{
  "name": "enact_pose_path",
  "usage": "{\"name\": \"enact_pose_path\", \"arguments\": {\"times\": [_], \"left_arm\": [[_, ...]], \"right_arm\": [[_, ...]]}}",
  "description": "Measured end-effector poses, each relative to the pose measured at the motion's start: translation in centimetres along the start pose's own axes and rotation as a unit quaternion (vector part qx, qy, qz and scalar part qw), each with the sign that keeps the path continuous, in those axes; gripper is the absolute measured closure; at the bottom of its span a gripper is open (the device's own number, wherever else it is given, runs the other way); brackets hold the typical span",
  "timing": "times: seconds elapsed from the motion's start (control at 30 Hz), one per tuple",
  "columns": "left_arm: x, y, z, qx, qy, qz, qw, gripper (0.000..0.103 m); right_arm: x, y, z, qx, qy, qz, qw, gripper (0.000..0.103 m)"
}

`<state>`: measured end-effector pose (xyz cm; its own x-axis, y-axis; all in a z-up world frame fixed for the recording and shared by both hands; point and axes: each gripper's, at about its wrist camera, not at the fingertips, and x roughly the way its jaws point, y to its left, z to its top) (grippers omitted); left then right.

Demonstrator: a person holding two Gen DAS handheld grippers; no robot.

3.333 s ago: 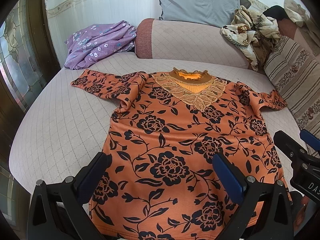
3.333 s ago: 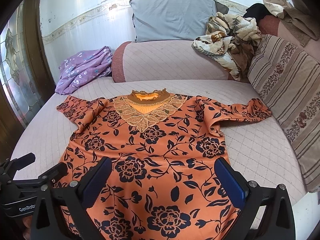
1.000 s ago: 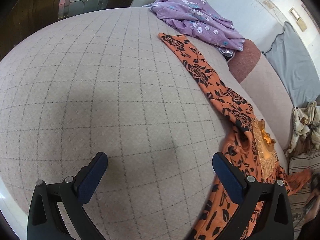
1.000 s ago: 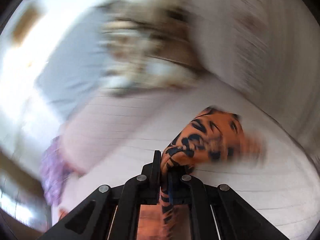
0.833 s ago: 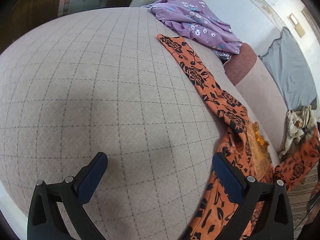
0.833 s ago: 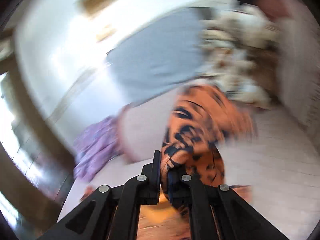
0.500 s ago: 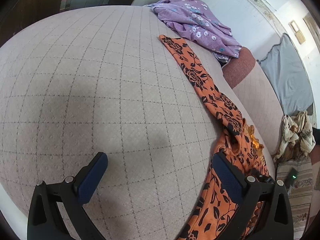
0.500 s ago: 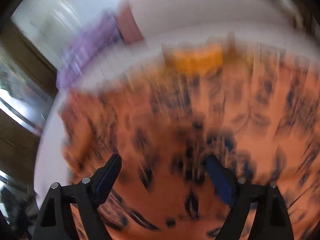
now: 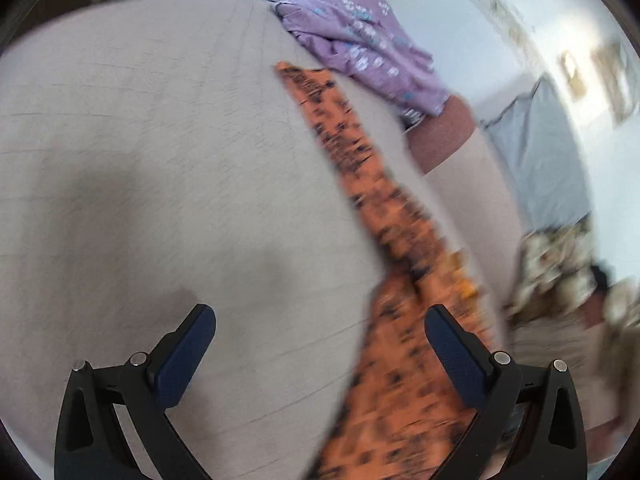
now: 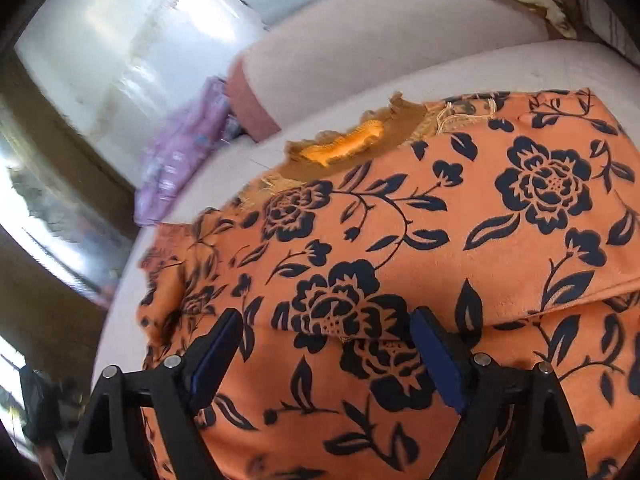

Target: Fold small clothes

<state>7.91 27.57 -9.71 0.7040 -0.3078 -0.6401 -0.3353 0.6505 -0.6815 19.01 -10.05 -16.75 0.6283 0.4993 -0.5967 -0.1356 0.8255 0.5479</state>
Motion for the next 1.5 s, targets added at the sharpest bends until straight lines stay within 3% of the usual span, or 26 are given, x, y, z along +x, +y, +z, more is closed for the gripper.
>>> {"name": "enact_pose_path", "arguments": {"times": [0.13,0.37,0.5,0.57,0.7,0.83,0.9,0.97,1.0,1.07,1.17,1.27,1.37,1.5], "left_arm": [[1.7,-1.4,6.2,-0.023,-0.011,-0.056,0.9981,0.000],[9.8,-1.9,15.4,-0.058,-0.004,-0.031,0.9978,0.001],[12.8,-1.6,18.3,-0.062,-0.012,-0.016,0.9979,0.011],[14.3,-1.9,19.5,-0.041,-0.016,0.011,0.9990,0.011],[15.6,-0.4,20.0,-0.042,-0.026,0.056,0.9972,0.011],[16.2,-0.7,20.1,-0.010,-0.037,0.077,0.9963,0.011],[17.1,-1.6,20.5,0.014,-0.033,0.109,0.9934,0.028],[17.9,-1.8,20.9,0.027,-0.024,0.155,0.9872,0.084],[18.0,-1.3,21.3,0.016,-0.022,0.171,0.9848,0.097],[17.5,-0.6,21.7,-0.010,-0.022,0.154,0.9878,0.098],[15.4,-2.5,21.4,0.028,-0.052,0.175,0.9828,0.099],[11.2,-7.3,20.5,0.085,-0.106,0.157,0.9782,0.099],[5.7,-14.5,18.7,0.172,-0.168,0.113,0.9641,0.099],[0.5,-24.6,15.2,0.266,-0.209,0.031,0.9407,0.099]], "right_arm": [[-0.1,-1.4,0.1,0.033,-0.010,0.043,0.998,0.014],[-0.8,-1.7,-0.1,0.037,-0.028,0.062,0.997,0.014],[-0.8,-1.7,-0.2,0.034,-0.031,0.063,0.997,0.014],[-0.7,-1.8,-0.2,0.036,-0.033,0.067,0.997,0.014],[-0.5,-1.9,-0.3,0.036,-0.036,0.071,0.996,0.014],[-0.5,-2.0,-0.4,0.037,-0.038,0.073,0.996,0.014],[-0.6,-2.0,-0.4,0.036,-0.038,0.073,0.996,0.014],[-0.6,-2.0,-0.4,0.036,-0.039,0.072,0.996,0.014],[-0.5,-2.0,-0.4,0.036,-0.039,0.072,0.996,0.014],[-0.5,-2.0,-0.4,0.036,-0.038,0.071,0.996,0.014],[-0.5,-2.0,-0.4,0.035,-0.037,0.070,0.996,0.014],[-0.6,-2.0,-0.4,0.035,-0.038,0.071,0.996,0.014],[-0.6,-1.9,-0.4,0.035,-0.038,0.070,0.996,0.014],[-0.7,-1.9,-0.4,0.036,-0.038,0.071,0.996,0.014]]}}
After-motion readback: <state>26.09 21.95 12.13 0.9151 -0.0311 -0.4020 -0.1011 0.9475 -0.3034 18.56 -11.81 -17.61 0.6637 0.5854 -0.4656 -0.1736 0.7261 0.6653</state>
